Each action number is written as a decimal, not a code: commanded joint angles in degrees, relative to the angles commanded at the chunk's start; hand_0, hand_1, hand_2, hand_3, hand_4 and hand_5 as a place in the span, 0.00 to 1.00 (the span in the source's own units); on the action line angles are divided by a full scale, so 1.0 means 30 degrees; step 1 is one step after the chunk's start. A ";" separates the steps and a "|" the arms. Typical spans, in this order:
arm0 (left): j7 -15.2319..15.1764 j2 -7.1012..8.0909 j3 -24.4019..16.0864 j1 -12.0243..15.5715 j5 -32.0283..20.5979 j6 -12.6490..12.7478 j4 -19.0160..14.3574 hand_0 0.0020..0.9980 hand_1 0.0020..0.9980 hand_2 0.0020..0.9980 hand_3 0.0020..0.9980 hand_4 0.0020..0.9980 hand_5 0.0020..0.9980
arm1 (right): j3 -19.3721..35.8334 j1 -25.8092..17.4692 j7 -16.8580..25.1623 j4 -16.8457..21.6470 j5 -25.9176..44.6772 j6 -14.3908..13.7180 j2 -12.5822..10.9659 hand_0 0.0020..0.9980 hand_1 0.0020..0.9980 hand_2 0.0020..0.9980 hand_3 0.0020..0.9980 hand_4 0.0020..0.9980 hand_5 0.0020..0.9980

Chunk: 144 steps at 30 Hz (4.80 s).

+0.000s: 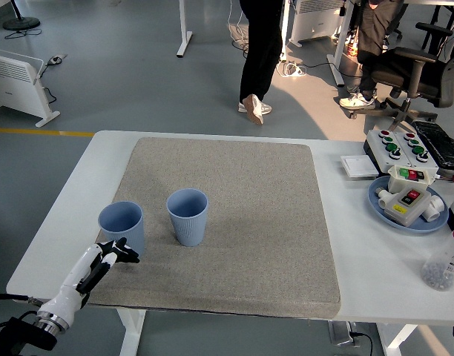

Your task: Push cup pick cup insert cup

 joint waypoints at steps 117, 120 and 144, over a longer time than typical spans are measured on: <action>-0.1822 -0.1821 0.9609 -1.2258 -0.8200 0.0091 1.3151 0.66 0.56 0.48 0.43 0.58 1.00 | -0.1256 -0.0169 0.0317 0.0000 -0.0985 0.0460 0.0206 0.53 0.55 0.55 0.53 0.04 0.78; -0.1510 -0.1374 0.7830 -1.1571 -0.6699 -0.0039 1.1954 0.66 0.56 0.48 0.43 0.58 1.00 | -0.1214 -0.0156 0.0323 0.0000 -0.0929 0.0429 0.0199 0.53 0.55 0.55 0.53 0.04 0.78; 0.3502 0.2209 -0.0652 -0.8602 0.5678 -0.2955 0.0878 0.62 0.70 0.71 0.65 0.86 0.92 | -0.1233 -0.0330 0.0269 0.0000 -0.0785 0.0379 0.0136 0.53 0.55 0.55 0.53 0.04 0.77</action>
